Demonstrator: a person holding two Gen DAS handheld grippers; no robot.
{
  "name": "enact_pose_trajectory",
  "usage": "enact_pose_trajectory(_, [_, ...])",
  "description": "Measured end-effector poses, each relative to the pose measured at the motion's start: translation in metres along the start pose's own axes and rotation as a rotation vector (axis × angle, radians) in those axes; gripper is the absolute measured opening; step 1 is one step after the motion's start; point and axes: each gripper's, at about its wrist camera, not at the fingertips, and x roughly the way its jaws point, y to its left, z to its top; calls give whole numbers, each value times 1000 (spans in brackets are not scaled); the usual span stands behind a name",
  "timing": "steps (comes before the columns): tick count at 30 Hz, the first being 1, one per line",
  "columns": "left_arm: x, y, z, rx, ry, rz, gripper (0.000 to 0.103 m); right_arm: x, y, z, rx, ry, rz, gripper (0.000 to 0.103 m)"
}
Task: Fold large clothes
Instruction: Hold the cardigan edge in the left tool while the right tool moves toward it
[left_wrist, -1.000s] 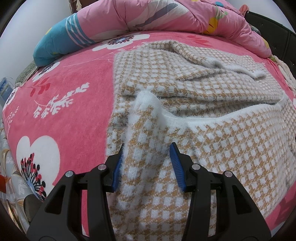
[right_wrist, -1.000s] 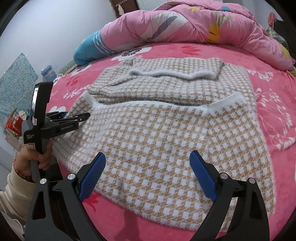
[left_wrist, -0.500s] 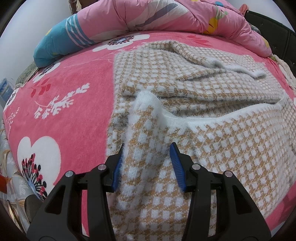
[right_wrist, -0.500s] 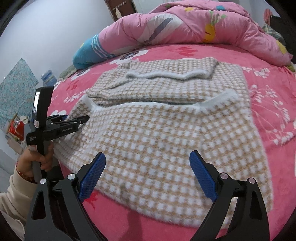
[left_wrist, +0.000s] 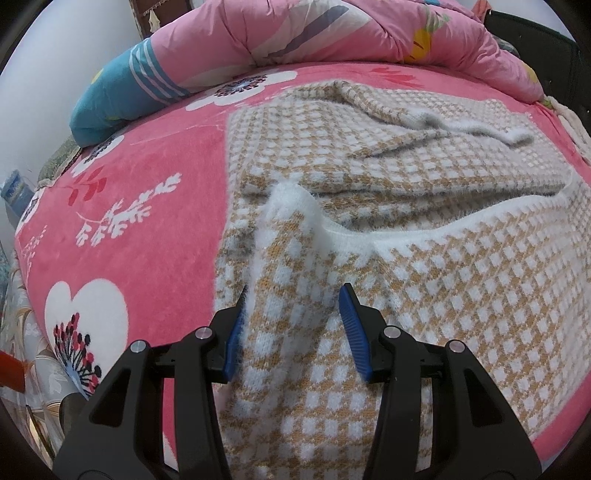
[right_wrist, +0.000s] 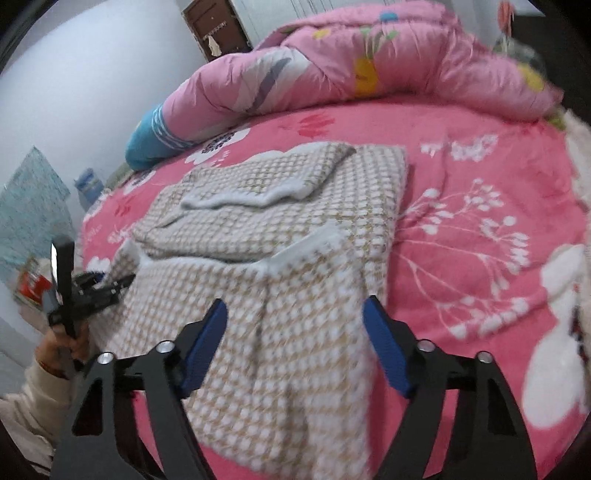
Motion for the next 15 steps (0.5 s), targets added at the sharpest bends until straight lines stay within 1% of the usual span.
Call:
enact_pose_trajectory(3, [0,0,0,1,4,-1,46,15,-18,18,53,25,66,66])
enact_pose_trajectory(5, [0,0,0,2,4,0,47,24,-27,29,94,41,132,66])
enact_pose_trajectory(7, [0,0,0,0,3,1,47,33,-33,34,123,72,180,66])
enact_pose_trajectory(11, [1,0,-1,-4,3,-3,47,45,-38,27,160,135,219,66])
enact_pose_trajectory(15, [1,1,-1,-2,4,-2,47,36,-37,11,160,163,240,66])
